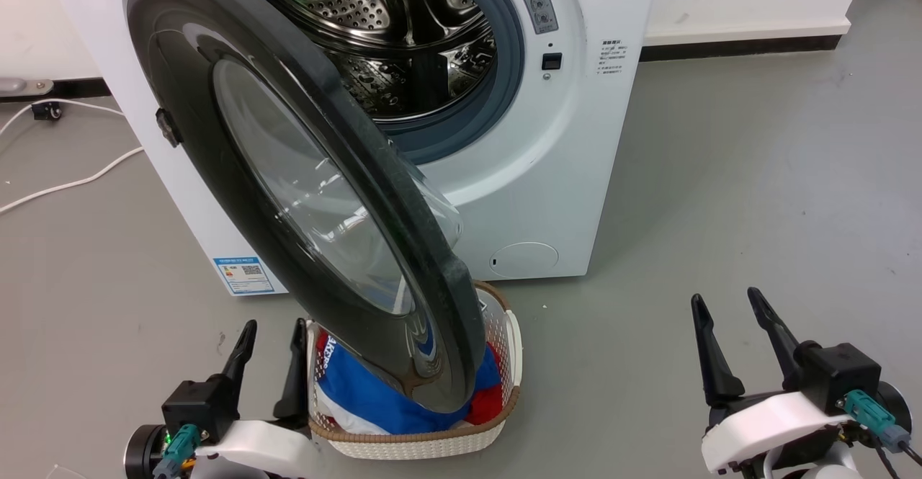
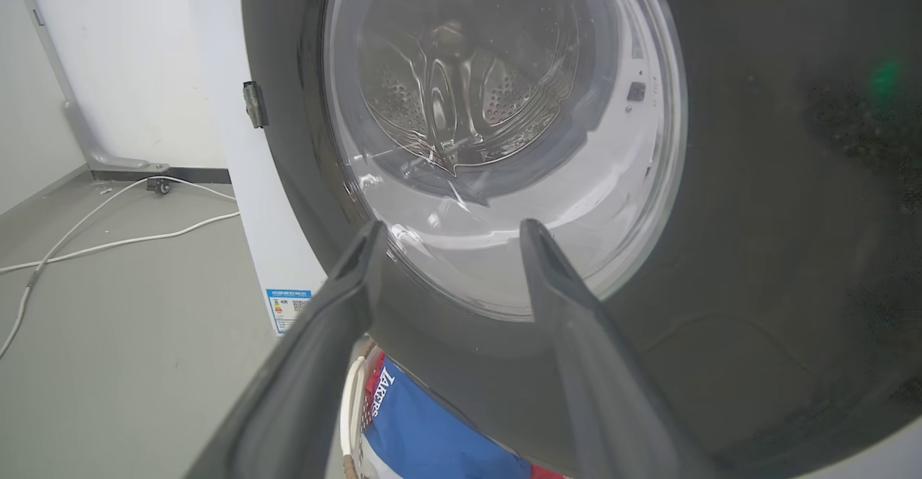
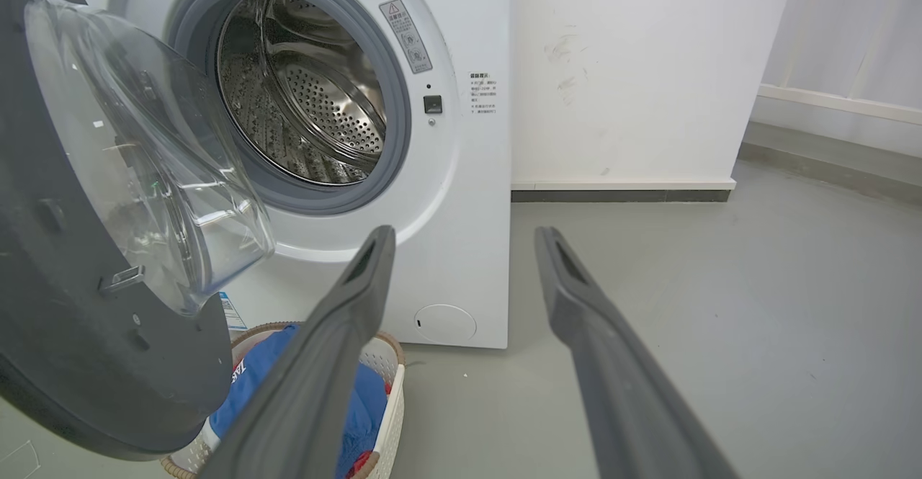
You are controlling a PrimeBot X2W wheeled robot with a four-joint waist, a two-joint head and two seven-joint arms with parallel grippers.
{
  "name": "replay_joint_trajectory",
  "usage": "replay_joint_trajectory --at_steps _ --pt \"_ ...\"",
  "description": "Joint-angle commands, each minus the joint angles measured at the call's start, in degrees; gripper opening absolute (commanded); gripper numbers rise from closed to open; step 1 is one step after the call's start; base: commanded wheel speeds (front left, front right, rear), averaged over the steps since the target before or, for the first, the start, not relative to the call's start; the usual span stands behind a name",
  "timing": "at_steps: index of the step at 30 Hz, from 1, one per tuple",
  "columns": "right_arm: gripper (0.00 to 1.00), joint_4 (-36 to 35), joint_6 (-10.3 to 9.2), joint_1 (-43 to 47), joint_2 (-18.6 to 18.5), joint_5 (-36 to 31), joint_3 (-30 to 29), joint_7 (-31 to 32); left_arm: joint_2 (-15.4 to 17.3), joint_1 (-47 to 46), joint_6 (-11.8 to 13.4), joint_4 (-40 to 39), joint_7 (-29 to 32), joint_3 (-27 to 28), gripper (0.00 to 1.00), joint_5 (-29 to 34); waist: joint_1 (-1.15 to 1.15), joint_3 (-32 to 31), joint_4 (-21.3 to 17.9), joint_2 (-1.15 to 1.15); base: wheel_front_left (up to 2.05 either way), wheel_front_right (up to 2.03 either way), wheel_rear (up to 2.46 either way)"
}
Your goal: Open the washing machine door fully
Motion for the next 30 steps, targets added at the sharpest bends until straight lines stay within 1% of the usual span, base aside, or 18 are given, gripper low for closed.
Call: replay_joint_trajectory --at_steps 1,8,14,19,22,26,30 --pt "1.00 -0.2 -0.01 -0.1 0.2 0.0 0.1 0.1 0.0 -0.6 0.0 0.1 -0.1 0.2 0.00 -0.1 0.00 0.0 0.0 0.00 0.00 0.00 0.00" --pt "1.00 -0.2 -0.01 0.1 0.5 -0.2 0.3 0.1 -0.1 -1.2 0.3 -0.2 -0.1 0.9 0.00 -0.3 0.00 -0.1 -0.1 0.00 0.00 0.00 0.00" --pt "1.00 -0.3 -0.01 0.5 0.6 -0.4 0.0 0.1 -0.1 -4.3 0.4 -2.8 -0.1 1.6 0.00 -1.9 0.00 -0.5 0.4 0.00 0.00 0.00 0.00" --pt "1.00 -0.5 -0.01 0.9 0.7 -0.5 -0.7 -0.1 -0.1 -9.3 0.3 -8.1 -0.1 1.8 0.00 -2.4 0.00 -0.5 1.4 0.00 0.00 0.00 0.00" --pt "1.00 -0.6 -0.01 0.8 0.7 -0.6 -0.8 0.2 -0.1 -12.2 0.9 -12.9 -0.1 1.7 0.00 -1.7 0.00 -0.6 1.9 0.00 0.00 0.00 0.00" --pt "1.00 -0.8 -0.01 0.6 0.7 -0.7 -0.7 0.6 -0.2 -14.5 2.0 -19.9 -0.1 -0.4 0.00 -1.8 0.00 -0.7 2.0 0.00 0.00 0.00 0.00" --pt "1.00 -1.0 -0.01 1.0 0.7 -0.7 -1.0 0.8 -0.2 -14.9 2.3 -25.0 0.5 -6.2 0.00 -2.8 0.00 -1.0 2.0 0.00 0.00 0.00 0.00"
